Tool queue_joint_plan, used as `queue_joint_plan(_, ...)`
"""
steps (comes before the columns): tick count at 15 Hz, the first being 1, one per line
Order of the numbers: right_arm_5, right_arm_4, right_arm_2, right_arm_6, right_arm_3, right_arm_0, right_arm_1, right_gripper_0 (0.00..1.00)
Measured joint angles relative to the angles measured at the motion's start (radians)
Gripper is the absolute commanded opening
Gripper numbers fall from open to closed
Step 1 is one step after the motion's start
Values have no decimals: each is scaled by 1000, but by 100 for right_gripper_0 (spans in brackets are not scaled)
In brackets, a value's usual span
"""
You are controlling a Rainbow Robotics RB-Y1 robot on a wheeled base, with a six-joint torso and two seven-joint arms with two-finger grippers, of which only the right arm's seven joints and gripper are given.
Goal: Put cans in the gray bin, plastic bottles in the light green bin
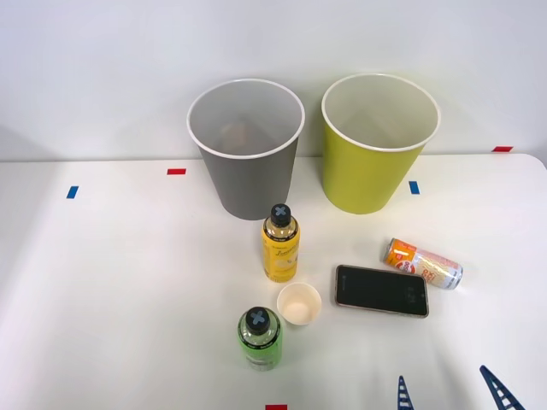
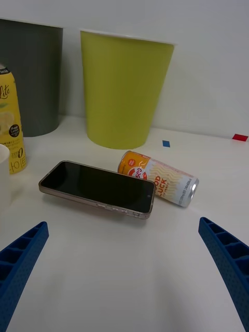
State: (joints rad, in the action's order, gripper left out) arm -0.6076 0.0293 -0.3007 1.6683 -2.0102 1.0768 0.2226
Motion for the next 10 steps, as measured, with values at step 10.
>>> queue_joint_plan(10,-14,51,-28,11,83,17,18,100)
